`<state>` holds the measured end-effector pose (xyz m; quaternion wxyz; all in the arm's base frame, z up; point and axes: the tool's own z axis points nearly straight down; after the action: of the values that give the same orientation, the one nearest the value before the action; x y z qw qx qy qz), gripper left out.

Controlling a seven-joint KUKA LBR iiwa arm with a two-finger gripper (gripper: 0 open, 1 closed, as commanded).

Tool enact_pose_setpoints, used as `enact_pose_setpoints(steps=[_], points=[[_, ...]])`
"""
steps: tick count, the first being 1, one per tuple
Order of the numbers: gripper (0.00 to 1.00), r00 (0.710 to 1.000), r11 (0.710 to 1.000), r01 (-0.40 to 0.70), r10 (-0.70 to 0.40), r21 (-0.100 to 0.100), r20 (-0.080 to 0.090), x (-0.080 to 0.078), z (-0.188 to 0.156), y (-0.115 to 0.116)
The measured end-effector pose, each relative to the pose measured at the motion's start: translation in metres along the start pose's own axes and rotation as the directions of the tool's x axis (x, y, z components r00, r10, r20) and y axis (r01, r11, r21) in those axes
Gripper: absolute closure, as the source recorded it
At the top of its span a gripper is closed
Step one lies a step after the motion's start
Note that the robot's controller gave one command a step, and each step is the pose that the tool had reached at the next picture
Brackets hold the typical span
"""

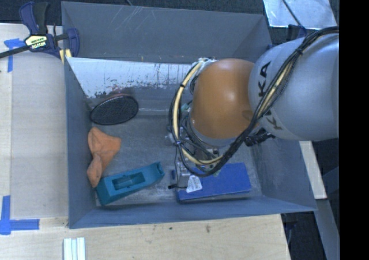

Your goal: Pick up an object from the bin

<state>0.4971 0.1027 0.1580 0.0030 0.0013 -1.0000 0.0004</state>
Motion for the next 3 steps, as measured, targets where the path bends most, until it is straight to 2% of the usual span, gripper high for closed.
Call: enact_pose_setpoints(steps=[1, 2, 3], points=[[0.00, 1.000, 1.000, -0.003, 0.003, -0.002, 0.008, -0.002, -0.005, 0.000], [0.00, 1.000, 1.000, 0.020, -0.020, -0.002, 0.015, 0.003, 0.047, 0.001], [0.00, 1.000, 1.000, -0.007, 0.007, -0.001, 0.005, 0.010, 0.089, 0.005]])
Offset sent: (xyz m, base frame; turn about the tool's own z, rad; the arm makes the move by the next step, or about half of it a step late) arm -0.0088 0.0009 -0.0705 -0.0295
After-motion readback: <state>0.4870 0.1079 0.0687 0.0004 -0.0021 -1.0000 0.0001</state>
